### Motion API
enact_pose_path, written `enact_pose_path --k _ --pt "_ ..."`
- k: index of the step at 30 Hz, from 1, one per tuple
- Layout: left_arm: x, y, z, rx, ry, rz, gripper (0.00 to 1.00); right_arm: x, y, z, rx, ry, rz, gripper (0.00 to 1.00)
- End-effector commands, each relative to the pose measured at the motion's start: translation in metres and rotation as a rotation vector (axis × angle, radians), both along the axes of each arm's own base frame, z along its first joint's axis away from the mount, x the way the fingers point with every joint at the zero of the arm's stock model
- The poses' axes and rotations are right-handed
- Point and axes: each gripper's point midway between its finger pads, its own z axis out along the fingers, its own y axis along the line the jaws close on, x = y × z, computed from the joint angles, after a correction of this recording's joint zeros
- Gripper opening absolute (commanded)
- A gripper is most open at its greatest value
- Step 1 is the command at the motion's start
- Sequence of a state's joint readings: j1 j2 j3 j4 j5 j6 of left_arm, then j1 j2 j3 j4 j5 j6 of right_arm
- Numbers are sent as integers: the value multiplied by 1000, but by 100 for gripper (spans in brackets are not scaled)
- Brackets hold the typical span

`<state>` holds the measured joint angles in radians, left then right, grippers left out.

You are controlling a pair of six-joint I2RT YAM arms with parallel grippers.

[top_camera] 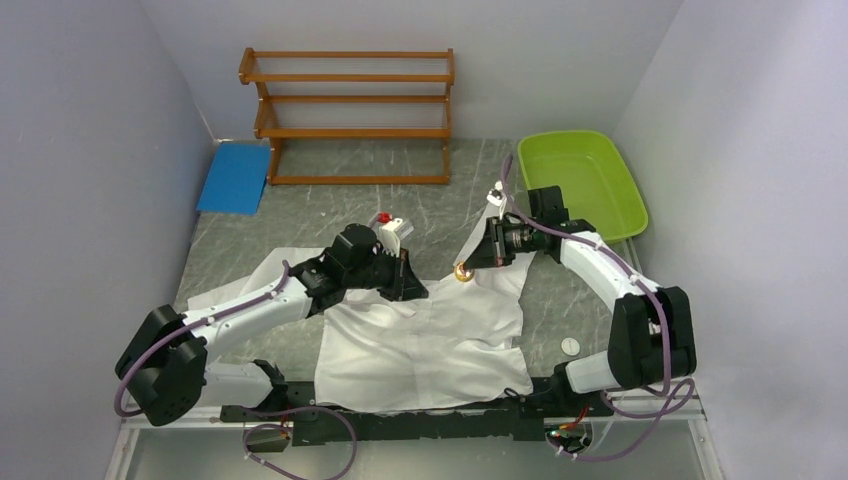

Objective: Pin the brooch onto the clothing
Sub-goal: Pin the brooch to the clothes.

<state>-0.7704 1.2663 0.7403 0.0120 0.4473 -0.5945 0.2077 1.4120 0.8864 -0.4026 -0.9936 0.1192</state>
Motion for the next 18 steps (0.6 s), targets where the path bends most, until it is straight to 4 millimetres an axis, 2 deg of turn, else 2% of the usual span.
enact_pose_path --k 1,5,12,18 --pt "-1 5 9 13 -39 2 3 14 -10 29 -34 -93 -48 0" --pt "2 10 5 52 -50 19 2 16 -12 45 -39 -92 -104 0" --pt "9 18 0 111 -75 53 3 16 -21 60 -100 -77 -182 0" --pt "9 16 4 100 -88 41 3 3 1 62 -36 -49 -121 0"
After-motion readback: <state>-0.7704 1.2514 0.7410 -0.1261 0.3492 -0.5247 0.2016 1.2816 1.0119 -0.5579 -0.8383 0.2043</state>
